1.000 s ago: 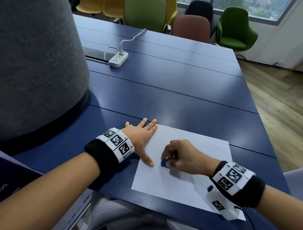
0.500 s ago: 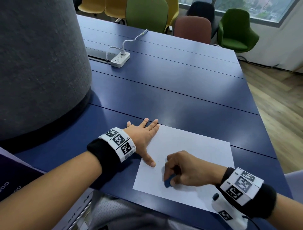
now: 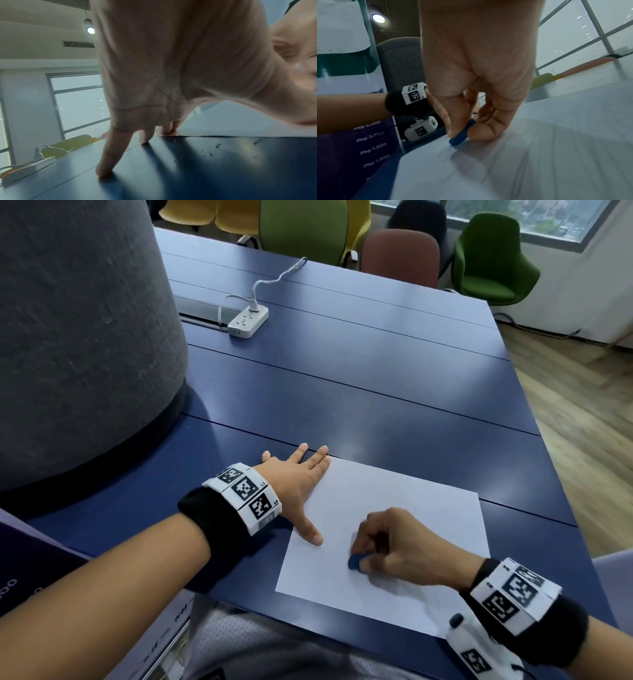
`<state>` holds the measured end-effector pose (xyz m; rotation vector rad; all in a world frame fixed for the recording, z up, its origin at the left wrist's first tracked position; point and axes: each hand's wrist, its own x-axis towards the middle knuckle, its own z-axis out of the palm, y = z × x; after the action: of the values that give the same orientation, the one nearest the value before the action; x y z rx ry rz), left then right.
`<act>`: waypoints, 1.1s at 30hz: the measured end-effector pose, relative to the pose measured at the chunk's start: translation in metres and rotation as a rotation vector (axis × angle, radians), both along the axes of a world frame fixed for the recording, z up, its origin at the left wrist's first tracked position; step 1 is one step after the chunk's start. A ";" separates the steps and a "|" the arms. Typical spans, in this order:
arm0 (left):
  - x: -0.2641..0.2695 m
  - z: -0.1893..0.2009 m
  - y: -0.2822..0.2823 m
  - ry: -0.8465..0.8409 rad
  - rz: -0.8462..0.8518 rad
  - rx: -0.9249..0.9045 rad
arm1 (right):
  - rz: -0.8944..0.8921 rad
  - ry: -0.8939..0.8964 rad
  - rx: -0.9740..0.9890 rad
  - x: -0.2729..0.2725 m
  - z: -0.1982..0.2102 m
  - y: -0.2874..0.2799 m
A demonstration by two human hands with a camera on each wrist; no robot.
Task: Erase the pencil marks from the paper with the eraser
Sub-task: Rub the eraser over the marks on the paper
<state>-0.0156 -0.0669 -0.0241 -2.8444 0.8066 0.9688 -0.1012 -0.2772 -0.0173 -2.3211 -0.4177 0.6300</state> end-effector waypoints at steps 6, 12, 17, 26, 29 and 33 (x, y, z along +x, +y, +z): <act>0.000 0.000 0.000 -0.002 0.000 0.006 | -0.077 -0.059 -0.019 0.002 -0.003 -0.001; 0.000 0.002 0.000 0.003 -0.002 0.014 | 0.066 0.072 -0.036 -0.005 0.003 -0.002; 0.000 0.000 0.000 -0.008 -0.001 0.012 | -0.202 -0.073 0.056 0.040 -0.001 -0.007; 0.001 -0.002 0.000 -0.002 -0.004 0.021 | -0.222 -0.051 0.059 0.055 -0.008 -0.006; 0.001 -0.001 -0.002 0.000 -0.008 0.033 | -0.170 -0.045 0.012 0.058 -0.006 -0.007; 0.001 0.000 -0.002 0.000 -0.010 0.037 | -0.294 -0.110 0.029 0.064 -0.009 -0.006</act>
<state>-0.0149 -0.0685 -0.0244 -2.8068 0.7935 0.9721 -0.0370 -0.2828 -0.0259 -2.3354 -0.1285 0.3519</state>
